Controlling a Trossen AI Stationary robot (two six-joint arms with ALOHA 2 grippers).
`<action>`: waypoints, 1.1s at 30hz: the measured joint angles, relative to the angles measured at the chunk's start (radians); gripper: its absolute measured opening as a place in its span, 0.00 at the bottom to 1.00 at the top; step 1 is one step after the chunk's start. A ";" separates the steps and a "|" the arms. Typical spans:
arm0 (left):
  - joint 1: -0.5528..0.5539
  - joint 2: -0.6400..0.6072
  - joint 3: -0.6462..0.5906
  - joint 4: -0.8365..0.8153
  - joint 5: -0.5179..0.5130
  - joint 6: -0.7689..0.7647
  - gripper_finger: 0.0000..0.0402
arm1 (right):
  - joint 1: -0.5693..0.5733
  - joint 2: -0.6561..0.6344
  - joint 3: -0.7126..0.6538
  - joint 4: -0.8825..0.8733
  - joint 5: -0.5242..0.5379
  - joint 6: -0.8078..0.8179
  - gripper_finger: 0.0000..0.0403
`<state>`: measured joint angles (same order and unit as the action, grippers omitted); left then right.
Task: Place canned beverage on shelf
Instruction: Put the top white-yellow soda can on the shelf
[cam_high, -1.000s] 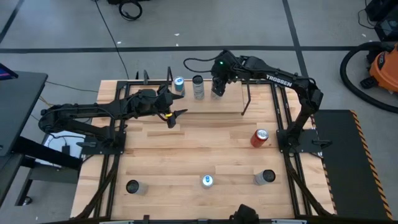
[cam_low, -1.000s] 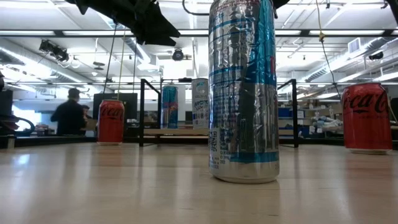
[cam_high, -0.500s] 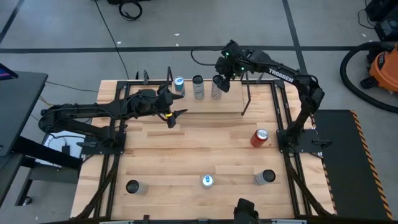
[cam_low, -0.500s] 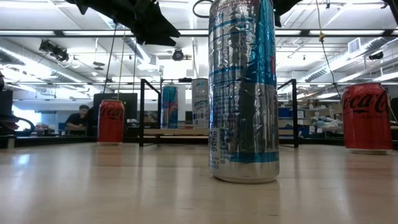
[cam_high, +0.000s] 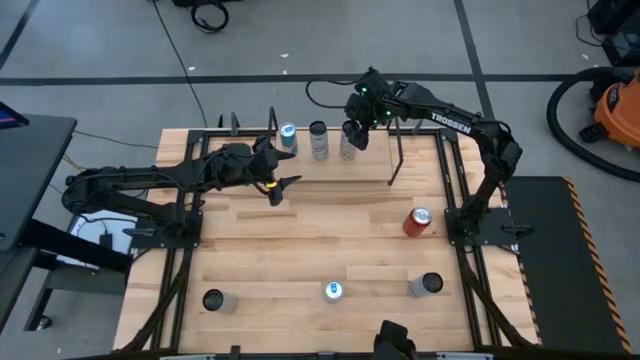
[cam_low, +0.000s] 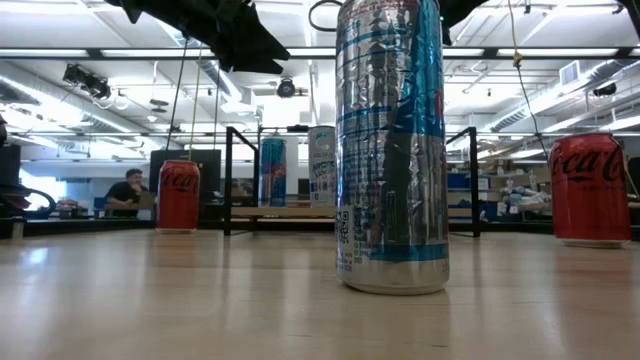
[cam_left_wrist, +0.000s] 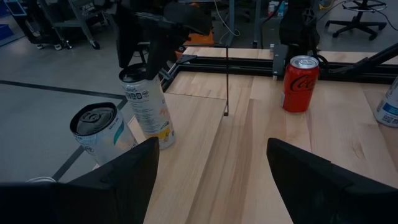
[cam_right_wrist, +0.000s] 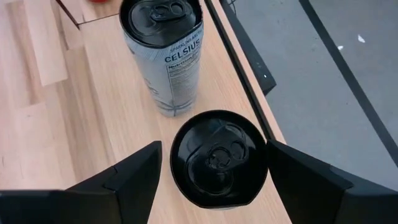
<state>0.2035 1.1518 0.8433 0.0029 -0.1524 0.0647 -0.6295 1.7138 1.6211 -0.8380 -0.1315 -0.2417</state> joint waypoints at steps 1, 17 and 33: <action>0.000 0.000 0.000 0.000 0.000 0.000 0.75 | 0.002 0.000 0.000 -0.001 0.000 0.000 0.73; 0.000 0.000 0.000 0.000 0.000 0.000 0.75 | 0.071 0.001 -0.003 -0.015 0.225 0.201 0.73; 0.000 0.000 0.000 0.000 0.000 0.000 0.75 | 0.083 0.003 -0.005 -0.023 0.248 0.215 0.73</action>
<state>0.2037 1.1519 0.8433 0.0025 -0.1523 0.0647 -0.5461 1.7168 1.6165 -0.8606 0.1163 -0.0266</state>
